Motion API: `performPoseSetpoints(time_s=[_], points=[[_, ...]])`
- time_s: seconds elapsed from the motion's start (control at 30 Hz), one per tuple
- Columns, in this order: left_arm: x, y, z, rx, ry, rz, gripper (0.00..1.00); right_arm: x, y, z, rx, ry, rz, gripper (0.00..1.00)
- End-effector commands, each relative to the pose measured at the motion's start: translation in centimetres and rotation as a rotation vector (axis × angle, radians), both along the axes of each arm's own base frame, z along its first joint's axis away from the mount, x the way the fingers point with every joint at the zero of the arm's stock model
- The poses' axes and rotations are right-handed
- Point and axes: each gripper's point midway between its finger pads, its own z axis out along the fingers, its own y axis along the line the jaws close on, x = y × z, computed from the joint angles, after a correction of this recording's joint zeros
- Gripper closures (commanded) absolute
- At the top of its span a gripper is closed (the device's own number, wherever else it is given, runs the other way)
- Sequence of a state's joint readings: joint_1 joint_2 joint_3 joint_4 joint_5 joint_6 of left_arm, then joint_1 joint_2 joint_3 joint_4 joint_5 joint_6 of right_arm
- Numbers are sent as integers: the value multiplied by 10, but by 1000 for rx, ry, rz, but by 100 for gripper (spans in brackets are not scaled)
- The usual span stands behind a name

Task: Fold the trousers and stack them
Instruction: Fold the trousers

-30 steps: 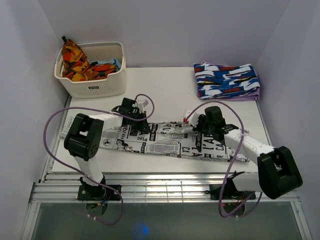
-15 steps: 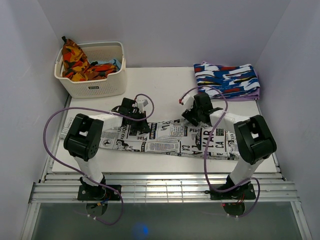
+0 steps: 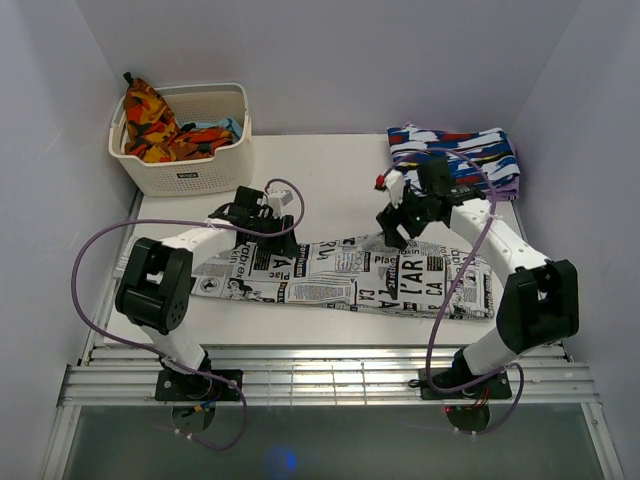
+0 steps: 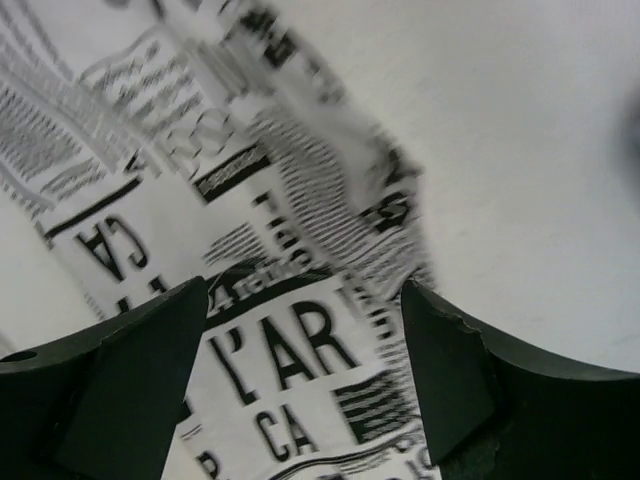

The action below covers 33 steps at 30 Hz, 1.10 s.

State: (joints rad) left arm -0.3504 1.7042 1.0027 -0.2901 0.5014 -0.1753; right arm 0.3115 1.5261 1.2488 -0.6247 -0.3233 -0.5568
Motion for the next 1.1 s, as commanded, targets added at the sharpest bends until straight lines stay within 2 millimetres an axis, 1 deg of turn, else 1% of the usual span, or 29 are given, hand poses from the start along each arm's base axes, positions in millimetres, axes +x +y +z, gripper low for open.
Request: performPoseSetpoints(time_s=[0.0, 0.03, 0.07, 0.1, 0.13, 0.17, 0.2, 0.23, 0.27, 0.3, 0.33, 0.37, 0.4, 0.47, 0.5, 0.57, 0.6, 0.67, 0.7, 0.73, 0.8, 0.83, 0.87, 0.9, 0.93, 0.97, 1.03, 1.07], points=[[-24, -17, 39, -128, -1, -147, 43, -98, -11, -70, -16, 461, 35, 17], [-32, -15, 36, -131, 22, -158, 43, -112, -20, -85, -31, 517, 18, 16], [-39, -12, 33, -122, 47, -157, 43, -116, -27, -94, -57, 537, 3, 16], [-41, -7, 29, -116, 60, -146, 42, -121, -32, -105, -77, 579, -9, 15], [-42, -3, 29, -117, 63, -134, 41, -127, -43, -115, -94, 614, -27, 15], [-47, 2, 23, -114, 86, -125, 37, -128, -55, -124, -138, 626, -48, 15], [-44, 11, 23, -123, 99, -106, 35, -131, -65, -134, -162, 658, -64, 15], [-44, 16, 22, -134, 114, -99, 33, -129, -81, -142, -170, 668, -104, 15], [-49, 22, 13, -139, 177, -91, 32, -129, -95, -148, -201, 669, -112, 15], [-44, 38, 5, -118, 202, -43, 34, -130, -105, -155, -215, 694, -127, 15], [-42, 49, -3, -96, 212, -21, 35, -126, -121, -159, -224, 696, -163, 15], [-44, 61, -16, -70, 256, 7, 37, -121, -133, -162, -259, 676, -153, 16], [-37, 84, -25, -56, 274, 75, 41, -119, -144, -165, -264, 682, -174, 15], [-30, 115, -41, -24, 300, 149, 44, -111, -166, -171, -315, 664, -183, 16], [-25, 125, -49, -17, 319, 181, 45, -110, -171, -173, -326, 657, -182, 15], [-16, 138, -54, 6, 303, 208, 45, -109, -180, -177, -348, 663, -187, 14], [-6, 143, -51, 14, 275, 214, 45, -110, -183, -177, -356, 661, -180, 14], [7, 153, -43, 46, 220, 216, 44, -110, -191, -179, -388, 649, -177, 14], [21, 159, -26, 58, 158, 228, 43, -112, -195, -180, -397, 647, -176, 13], [28, 166, -18, 68, 128, 243, 39, -112, -198, -180, -404, 643, -178, 13], [34, 192, -2, 92, 93, 289, 35, -113, -202, -181, -405, 643, -188, 13], [38, 205, 13, 111, 67, 317, 30, -114, -204, -180, -401, 648, -194, 13], [39, 232, 18, 137, 57, 378, 26, -114, -205, -180, -403, 646, -196, 13], [38, 247, 22, 160, 44, 394, 23, -115, -206, -180, -403, 650, -199, 13], [35, 262, 31, 178, 38, 419, 19, -116, -207, -180, -403, 649, -197, 12], [30, 290, 34, 194, 39, 476, 8, -115, -208, -178, -403, 643, -199, 12], [22, 320, 37, 237, 28, 500, 6, -112, -209, -177, -406, 635, -200, 12], [15, 340, 37, 253, 47, 536, 5, -112, -211, -177, -411, 633, -199, 12]])
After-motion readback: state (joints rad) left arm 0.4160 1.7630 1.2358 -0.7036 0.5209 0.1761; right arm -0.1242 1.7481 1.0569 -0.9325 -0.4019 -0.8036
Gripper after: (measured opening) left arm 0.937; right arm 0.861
